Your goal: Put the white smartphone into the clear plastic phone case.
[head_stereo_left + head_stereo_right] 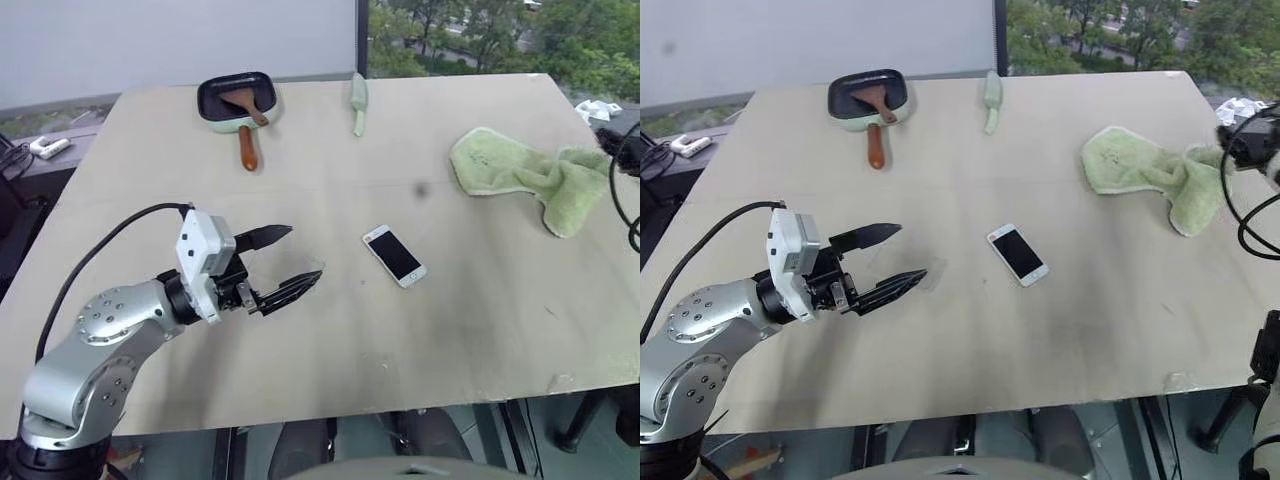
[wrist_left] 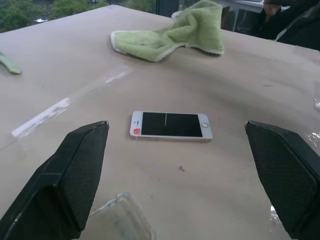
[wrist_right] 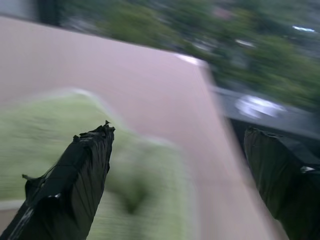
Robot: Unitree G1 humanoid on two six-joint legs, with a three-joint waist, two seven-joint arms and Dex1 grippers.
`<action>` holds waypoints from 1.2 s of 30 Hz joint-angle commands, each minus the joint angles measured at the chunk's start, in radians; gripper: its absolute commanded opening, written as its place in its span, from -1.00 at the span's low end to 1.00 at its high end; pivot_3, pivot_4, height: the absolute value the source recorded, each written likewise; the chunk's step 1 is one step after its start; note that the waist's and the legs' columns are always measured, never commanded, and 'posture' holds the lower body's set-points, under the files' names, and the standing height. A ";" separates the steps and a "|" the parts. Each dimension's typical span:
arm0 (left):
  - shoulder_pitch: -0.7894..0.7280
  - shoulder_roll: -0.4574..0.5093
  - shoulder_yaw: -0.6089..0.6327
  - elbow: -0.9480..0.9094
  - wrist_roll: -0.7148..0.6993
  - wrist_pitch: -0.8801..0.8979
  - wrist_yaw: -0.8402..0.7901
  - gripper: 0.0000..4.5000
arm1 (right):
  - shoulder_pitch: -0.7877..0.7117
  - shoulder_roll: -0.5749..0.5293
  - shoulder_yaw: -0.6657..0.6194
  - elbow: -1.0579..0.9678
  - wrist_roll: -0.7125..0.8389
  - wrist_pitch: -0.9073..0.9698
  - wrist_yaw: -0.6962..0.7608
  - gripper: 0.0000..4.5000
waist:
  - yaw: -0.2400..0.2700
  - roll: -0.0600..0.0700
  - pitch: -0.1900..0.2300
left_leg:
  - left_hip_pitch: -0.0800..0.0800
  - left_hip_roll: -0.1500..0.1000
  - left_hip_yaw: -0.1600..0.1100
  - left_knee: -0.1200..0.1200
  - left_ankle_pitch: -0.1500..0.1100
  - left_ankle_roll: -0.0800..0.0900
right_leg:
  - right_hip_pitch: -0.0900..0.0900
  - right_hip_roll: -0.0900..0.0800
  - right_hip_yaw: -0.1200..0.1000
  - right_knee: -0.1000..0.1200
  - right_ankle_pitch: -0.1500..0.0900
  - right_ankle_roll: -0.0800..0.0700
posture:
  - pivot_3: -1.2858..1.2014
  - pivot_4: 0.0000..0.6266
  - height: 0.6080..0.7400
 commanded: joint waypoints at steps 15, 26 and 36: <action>-0.043 0.126 -0.068 0.332 0.200 -0.200 -0.291 1.00 | 0.639 0.172 0.018 -1.122 0.525 0.252 0.475 0.97 | 0.034 -0.004 -0.002 | -0.001 0.004 -0.003 0.003 0.000 0.000 | 0.002 0.001 -0.007 -0.001 0.000 0.000 | 0.03 -0.52 1.00; -0.379 0.097 -0.329 0.867 0.452 -0.520 -0.613 1.00 | 0.800 0.119 0.019 -1.130 0.461 0.153 0.566 0.97 | 0.044 -0.004 0.000 | -0.004 -0.001 -0.002 0.006 0.000 0.000 | 0.002 0.000 -0.010 0.000 0.000 0.000 | 0.03 -0.52 1.00; -0.555 0.060 -0.437 1.145 0.603 -0.656 -0.697 0.89 | 0.870 0.111 0.009 -1.191 0.467 0.095 0.599 0.99 | 0.033 -0.005 0.000 | -0.004 -0.001 -0.002 0.009 0.000 0.000 | 0.003 0.001 -0.010 0.002 0.000 0.000 | 0.03 -0.52 1.00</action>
